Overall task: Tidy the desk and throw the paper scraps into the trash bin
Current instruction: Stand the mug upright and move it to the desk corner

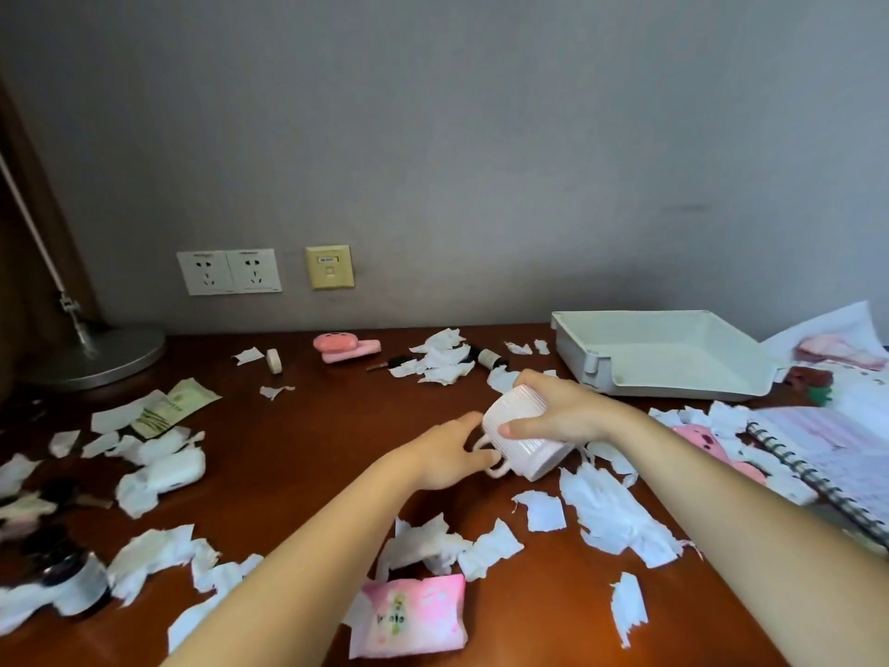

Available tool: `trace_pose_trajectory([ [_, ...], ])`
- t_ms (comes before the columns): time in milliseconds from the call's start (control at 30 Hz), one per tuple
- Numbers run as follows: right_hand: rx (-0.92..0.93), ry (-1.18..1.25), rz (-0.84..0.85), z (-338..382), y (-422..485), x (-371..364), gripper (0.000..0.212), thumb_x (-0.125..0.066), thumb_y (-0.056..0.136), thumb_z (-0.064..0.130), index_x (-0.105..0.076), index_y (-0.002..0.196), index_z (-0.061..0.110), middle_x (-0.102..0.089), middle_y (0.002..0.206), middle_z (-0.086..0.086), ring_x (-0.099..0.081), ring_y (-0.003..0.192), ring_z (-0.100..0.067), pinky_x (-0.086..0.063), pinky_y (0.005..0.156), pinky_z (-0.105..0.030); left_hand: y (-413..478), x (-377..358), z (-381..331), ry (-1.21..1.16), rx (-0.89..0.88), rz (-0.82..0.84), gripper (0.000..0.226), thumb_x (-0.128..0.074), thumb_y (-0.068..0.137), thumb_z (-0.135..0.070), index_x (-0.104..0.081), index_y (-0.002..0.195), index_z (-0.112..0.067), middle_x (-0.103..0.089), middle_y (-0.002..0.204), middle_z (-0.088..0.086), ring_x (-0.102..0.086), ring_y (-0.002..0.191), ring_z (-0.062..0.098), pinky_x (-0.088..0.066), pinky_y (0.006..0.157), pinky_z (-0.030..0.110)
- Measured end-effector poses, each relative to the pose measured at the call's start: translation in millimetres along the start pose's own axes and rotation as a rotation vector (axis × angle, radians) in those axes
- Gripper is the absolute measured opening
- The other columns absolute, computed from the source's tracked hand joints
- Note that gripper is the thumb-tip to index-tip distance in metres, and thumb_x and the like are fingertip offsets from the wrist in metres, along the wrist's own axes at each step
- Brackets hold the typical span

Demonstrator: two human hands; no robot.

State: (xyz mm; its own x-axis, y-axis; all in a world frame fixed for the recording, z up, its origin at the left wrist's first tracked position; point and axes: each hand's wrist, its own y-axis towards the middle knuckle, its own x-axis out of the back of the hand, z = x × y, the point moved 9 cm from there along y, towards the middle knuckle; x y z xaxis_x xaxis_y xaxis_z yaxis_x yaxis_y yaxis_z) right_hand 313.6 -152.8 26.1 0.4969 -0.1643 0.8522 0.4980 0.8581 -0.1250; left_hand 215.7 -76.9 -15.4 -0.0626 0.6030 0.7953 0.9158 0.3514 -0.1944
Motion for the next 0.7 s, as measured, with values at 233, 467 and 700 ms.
trace_pose_trajectory([
  [233, 0.153, 0.182, -0.276, 26, 5, 1, 0.043, -0.075, 0.073, 0.044, -0.049, 0.101, 0.024, -0.057, 0.095, 0.005, -0.053, 0.088, -0.011, -0.040, 0.062, -0.022, -7, 26, 7, -0.032, 0.000, -0.077, 0.059, -0.053, 0.094, -0.034, -0.029, 0.146, -0.019, -0.048, 0.141, 0.001, -0.049, 0.123, 0.017, -0.041, 0.103, 0.031],
  [467, 0.227, 0.215, -0.398, 51, 20, -15, 0.043, -0.077, 0.071, 0.040, -0.052, 0.091, 0.012, -0.042, 0.131, 0.004, -0.040, 0.114, -0.010, -0.034, 0.081, -0.020, -19, 55, 26, 0.022, 0.037, -0.194, 0.052, -0.052, 0.094, -0.024, -0.032, 0.143, -0.017, -0.046, 0.143, 0.005, -0.047, 0.128, 0.022, -0.042, 0.104, 0.034],
  [700, 0.209, 0.192, -0.344, 44, 24, -29, 0.078, -0.078, 0.070, 0.040, -0.037, 0.135, 0.023, -0.037, 0.145, 0.004, -0.039, 0.130, -0.016, -0.043, 0.095, -0.026, -23, 55, 38, 0.110, 0.032, -0.151, 0.069, -0.047, 0.097, -0.017, -0.005, 0.151, -0.023, -0.033, 0.153, 0.000, -0.040, 0.135, 0.022, -0.035, 0.107, 0.030],
])
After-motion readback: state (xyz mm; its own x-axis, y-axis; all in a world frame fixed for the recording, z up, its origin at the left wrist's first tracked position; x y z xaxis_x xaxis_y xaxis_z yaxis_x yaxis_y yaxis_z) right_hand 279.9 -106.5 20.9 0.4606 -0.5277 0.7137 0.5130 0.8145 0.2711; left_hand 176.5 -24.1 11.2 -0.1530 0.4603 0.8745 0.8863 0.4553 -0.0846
